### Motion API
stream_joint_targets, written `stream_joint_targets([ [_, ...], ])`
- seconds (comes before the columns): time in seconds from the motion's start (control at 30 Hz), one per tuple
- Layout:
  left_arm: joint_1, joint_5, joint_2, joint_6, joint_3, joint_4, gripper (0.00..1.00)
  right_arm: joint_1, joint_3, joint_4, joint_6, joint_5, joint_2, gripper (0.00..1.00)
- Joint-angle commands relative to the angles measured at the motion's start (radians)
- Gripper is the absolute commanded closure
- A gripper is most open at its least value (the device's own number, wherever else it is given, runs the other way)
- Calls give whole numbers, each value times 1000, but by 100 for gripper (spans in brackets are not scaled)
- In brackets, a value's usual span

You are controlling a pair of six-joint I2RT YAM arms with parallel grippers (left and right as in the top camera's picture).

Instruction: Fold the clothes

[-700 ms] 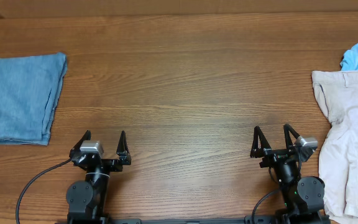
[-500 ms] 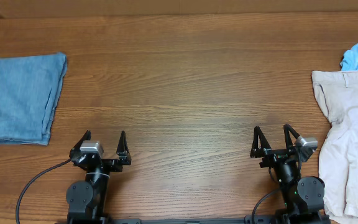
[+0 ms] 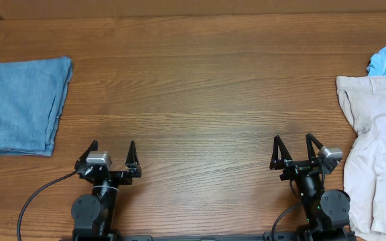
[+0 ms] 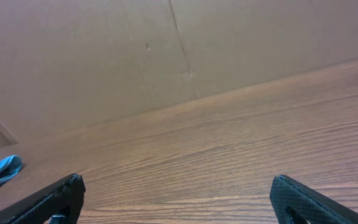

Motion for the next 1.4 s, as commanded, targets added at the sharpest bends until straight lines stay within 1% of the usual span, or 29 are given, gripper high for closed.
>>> stream_joint_targets([
  [0.0, 2, -10, -11, 19, -4, -2, 0, 3, -11, 7, -3, -4, -11, 0],
  [0.37, 2, -10, -11, 19, -4, -2, 0, 3, -11, 6, -3, -6, -11, 0],
  [0.5, 2, -10, -11, 19, -4, -2, 0, 3, -4, -2, 71, -5, -11, 0],
  [0.57, 2, -10, -11, 19, -4, -2, 0, 3, 48, -71, 77, -5, -10, 0],
  [0.6, 2, -10, -11, 19, -4, -2, 0, 3, 106, -129, 76, -1, -6, 0],
  [0.7, 2, -10, -11, 19, -4, -2, 0, 3, 302, -245, 76, 102, 61, 0],
  [0.77, 2, -10, -11, 19, -4, -2, 0, 3, 445, -310, 77, 154, 155, 0],
  [0.83, 2, -10, -11, 19, -4, -2, 0, 3, 626, -361, 77, 171, 319, 0],
  [0.87, 2, -10, -11, 19, -4, -2, 0, 3, 718, -401, 76, 211, 406, 0],
  [1.0, 2, -10, -11, 19, -4, -2, 0, 0, 1105, -637, 56, 349, 747, 0],
  [1.07, 2, -10, -11, 19, -4, -2, 0, -42, 1310, -773, 25, 393, 924, 0],
  [1.17, 2, -10, -11, 19, -4, -2, 0, -189, 1579, -957, 16, 392, 1154, 0],
  [1.2, 2, -10, -11, 19, -4, -2, 0, -268, 1659, -999, 15, 392, 1237, 0],
  [1.23, 2, -10, -11, 19, -4, -2, 0, -386, 1730, -1020, 16, 384, 1339, 0],
  [1.37, 2, -10, -11, 19, -4, -2, 0, -629, 1746, -967, 16, 283, 1492, 0],
])
